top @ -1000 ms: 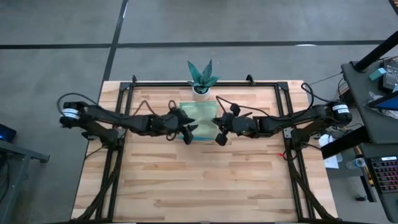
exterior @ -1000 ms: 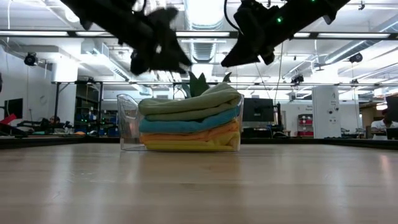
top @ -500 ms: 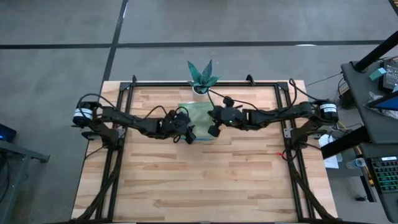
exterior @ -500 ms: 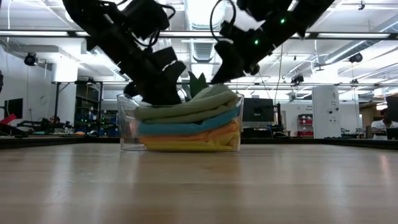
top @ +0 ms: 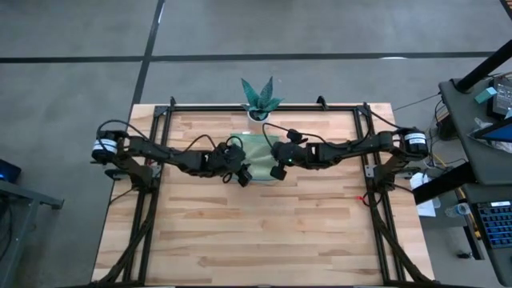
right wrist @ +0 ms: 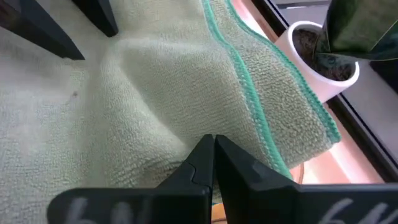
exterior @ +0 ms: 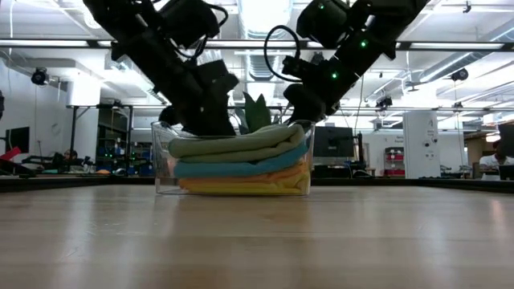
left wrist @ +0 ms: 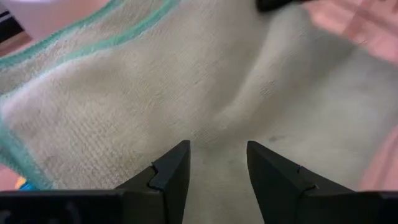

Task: Fold microfiber towels
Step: Put the folded green microfiber towel into the transparent bin, then return to Home Position

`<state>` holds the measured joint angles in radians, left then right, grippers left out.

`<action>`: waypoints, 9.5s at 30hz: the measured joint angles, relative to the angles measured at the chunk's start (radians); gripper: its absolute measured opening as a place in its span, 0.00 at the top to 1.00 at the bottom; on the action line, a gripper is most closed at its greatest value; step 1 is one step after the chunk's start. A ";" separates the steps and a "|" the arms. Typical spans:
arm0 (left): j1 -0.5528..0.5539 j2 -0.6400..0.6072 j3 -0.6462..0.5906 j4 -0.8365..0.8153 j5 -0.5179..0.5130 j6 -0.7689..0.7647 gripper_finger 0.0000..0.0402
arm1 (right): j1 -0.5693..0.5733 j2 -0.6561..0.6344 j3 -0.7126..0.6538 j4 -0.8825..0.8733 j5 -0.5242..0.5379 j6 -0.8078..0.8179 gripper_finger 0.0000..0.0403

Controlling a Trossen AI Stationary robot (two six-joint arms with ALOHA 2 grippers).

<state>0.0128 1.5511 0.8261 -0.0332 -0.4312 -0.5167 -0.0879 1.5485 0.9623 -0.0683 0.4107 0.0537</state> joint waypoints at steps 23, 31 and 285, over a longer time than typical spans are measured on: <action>0.060 -0.034 -0.028 -0.012 -0.203 0.105 0.64 | -0.042 -0.012 -0.001 0.066 0.008 -0.048 0.98; -0.054 -0.115 -0.008 0.038 -0.206 0.152 0.64 | 0.031 -0.102 -0.014 0.101 0.019 -0.090 0.98; -0.314 -1.467 -0.822 0.181 0.155 0.576 0.98 | 0.447 -1.500 -0.949 0.282 0.089 -0.473 0.98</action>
<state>-0.3012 0.0845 0.0044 0.1480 -0.2764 0.0597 0.3588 0.0483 0.0128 0.2134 0.4992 -0.4191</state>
